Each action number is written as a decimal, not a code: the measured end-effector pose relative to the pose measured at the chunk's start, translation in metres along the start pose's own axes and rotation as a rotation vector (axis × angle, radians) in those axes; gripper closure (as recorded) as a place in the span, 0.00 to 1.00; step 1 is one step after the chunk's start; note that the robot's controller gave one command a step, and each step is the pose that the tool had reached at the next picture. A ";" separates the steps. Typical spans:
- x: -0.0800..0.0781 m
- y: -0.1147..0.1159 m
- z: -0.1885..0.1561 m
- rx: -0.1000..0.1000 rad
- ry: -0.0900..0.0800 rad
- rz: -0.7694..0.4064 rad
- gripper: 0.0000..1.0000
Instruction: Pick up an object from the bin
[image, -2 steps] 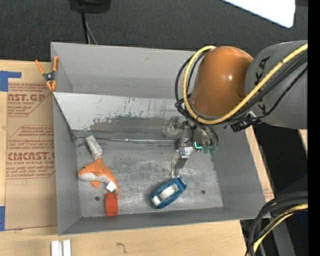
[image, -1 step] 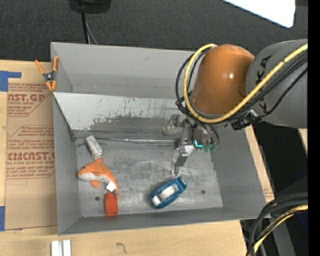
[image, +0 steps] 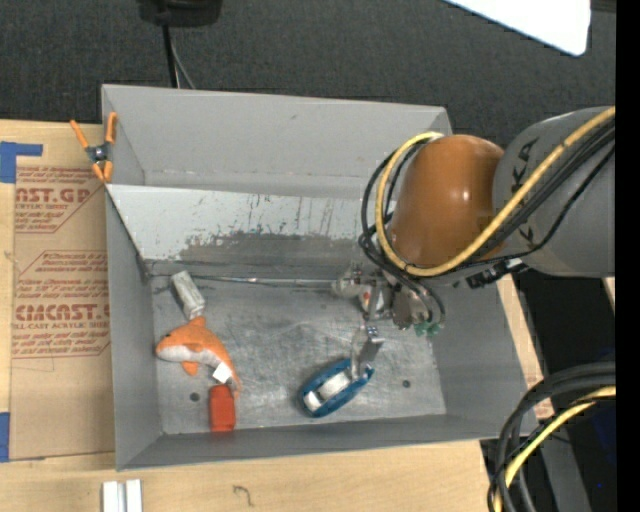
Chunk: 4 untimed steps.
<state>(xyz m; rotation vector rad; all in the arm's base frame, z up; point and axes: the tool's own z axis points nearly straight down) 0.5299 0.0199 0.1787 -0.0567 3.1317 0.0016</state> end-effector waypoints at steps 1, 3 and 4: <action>0.032 -0.011 0.061 0.001 0.005 -0.047 0.00; 0.039 -0.023 0.105 0.001 -0.003 -0.163 1.00; 0.043 -0.026 -0.048 0.000 0.011 -0.122 1.00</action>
Offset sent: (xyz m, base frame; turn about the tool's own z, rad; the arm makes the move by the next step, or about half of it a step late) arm -0.0413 -0.0249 -0.1087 -0.1628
